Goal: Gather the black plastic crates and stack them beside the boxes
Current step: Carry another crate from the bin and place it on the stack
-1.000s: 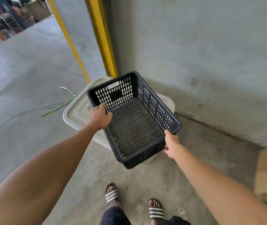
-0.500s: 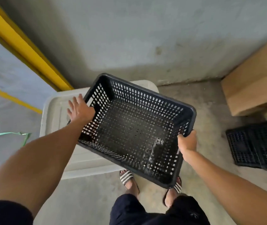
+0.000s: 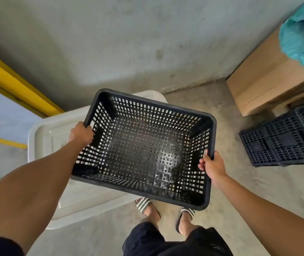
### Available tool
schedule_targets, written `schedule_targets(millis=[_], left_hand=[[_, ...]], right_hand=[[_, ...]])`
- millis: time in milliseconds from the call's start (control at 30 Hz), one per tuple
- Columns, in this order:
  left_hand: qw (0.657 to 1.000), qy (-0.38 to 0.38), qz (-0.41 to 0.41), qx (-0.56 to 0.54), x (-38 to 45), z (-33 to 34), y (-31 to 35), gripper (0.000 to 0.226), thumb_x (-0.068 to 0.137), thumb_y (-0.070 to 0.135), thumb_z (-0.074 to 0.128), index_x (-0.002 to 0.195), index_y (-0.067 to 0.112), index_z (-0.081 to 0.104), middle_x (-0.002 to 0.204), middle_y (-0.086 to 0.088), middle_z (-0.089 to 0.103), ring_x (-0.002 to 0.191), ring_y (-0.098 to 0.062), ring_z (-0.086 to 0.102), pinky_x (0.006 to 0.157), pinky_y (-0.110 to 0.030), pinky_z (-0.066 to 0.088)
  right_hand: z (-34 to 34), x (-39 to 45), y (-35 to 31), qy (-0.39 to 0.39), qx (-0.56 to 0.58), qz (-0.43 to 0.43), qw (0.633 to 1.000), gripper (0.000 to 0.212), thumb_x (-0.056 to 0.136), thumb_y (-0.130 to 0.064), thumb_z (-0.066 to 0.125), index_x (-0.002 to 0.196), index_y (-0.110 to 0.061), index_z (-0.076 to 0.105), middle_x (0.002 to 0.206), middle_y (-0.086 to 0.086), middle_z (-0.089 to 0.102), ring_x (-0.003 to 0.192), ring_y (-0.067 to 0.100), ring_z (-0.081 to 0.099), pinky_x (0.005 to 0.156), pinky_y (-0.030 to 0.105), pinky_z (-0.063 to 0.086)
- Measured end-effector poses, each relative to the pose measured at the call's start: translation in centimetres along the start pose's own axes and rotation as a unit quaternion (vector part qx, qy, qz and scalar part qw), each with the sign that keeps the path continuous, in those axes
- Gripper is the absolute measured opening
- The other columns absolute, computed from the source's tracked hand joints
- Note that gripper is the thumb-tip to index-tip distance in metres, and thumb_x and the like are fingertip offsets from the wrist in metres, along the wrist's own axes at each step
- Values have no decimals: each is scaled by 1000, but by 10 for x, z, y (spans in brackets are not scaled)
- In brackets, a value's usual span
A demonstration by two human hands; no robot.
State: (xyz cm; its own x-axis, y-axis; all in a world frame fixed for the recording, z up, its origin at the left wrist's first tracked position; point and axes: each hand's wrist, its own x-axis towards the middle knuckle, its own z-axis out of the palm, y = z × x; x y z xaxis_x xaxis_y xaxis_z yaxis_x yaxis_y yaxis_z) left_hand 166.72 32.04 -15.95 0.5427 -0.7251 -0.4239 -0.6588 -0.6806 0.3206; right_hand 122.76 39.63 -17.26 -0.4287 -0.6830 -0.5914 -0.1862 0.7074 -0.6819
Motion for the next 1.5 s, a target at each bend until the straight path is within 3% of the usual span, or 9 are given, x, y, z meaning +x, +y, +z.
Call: schedule_targets(millis=[200,400,533,633,867,1033,1167,1333,1500], left_hand=[[1000,-18,-21,-15,-34,-9,16,39,99,23,43,129,0,53,115,-24,62,97,-39,60,74,-44,51],[998,42,-12,-50,-100,-31,56,37,100,22,44,125,-3,57,115,-23,63,102,-38,60,80,-43,48],[993,86,-21,-79,-161,-36,94,35,102,20,42,121,-5,59,110,-23,62,88,-29,50,74,-37,41],[987,126,-32,-90,-206,-33,125,36,102,20,42,120,-7,58,106,-23,60,90,-31,51,74,-37,40],[970,211,-22,-116,-308,-58,206,36,99,26,45,108,-5,61,98,-20,64,85,-35,61,73,-41,53],[953,279,5,-118,-382,-80,253,36,98,26,46,111,-4,63,97,-19,63,81,-34,60,73,-42,53],[929,349,18,-119,-456,-93,282,34,97,24,47,113,-1,63,102,-22,65,80,-34,56,70,-40,46],[905,401,40,-138,-554,-104,312,16,94,19,49,92,6,58,71,-8,54,60,-24,54,63,-38,48],[890,430,61,-139,-636,-121,354,13,91,15,50,83,5,53,66,-9,50,56,-25,51,64,-41,52]], right_hand=[[-27,23,-30,25,-61,-17,998,21,100,-25,48,111,-10,58,80,7,61,63,19,56,55,28,45],[-79,54,-106,24,-138,-142,980,30,91,-4,52,121,-6,53,98,15,62,86,30,61,73,43,50],[-127,69,-156,38,-217,-237,946,23,91,-5,51,111,-9,61,95,12,64,80,27,61,64,28,45],[-170,80,-185,28,-253,-297,920,21,92,-7,51,106,0,66,100,20,69,95,38,66,71,31,45],[-285,66,-249,61,-231,-378,894,24,93,-10,53,108,3,65,104,24,67,96,40,65,70,32,43],[-374,37,-281,68,-196,-426,881,11,89,-7,51,84,-3,60,86,18,62,74,33,55,65,32,41],[-452,-1,-291,98,-180,-471,858,12,90,-6,50,88,-3,61,82,14,55,76,33,52,65,31,38],[-552,-52,-295,126,-158,-507,838,21,92,-6,50,100,3,67,88,18,60,76,33,54,66,31,40],[-645,-83,-305,143,-137,-522,829,23,94,-6,48,103,5,67,104,23,66,86,36,61,69,31,43]])
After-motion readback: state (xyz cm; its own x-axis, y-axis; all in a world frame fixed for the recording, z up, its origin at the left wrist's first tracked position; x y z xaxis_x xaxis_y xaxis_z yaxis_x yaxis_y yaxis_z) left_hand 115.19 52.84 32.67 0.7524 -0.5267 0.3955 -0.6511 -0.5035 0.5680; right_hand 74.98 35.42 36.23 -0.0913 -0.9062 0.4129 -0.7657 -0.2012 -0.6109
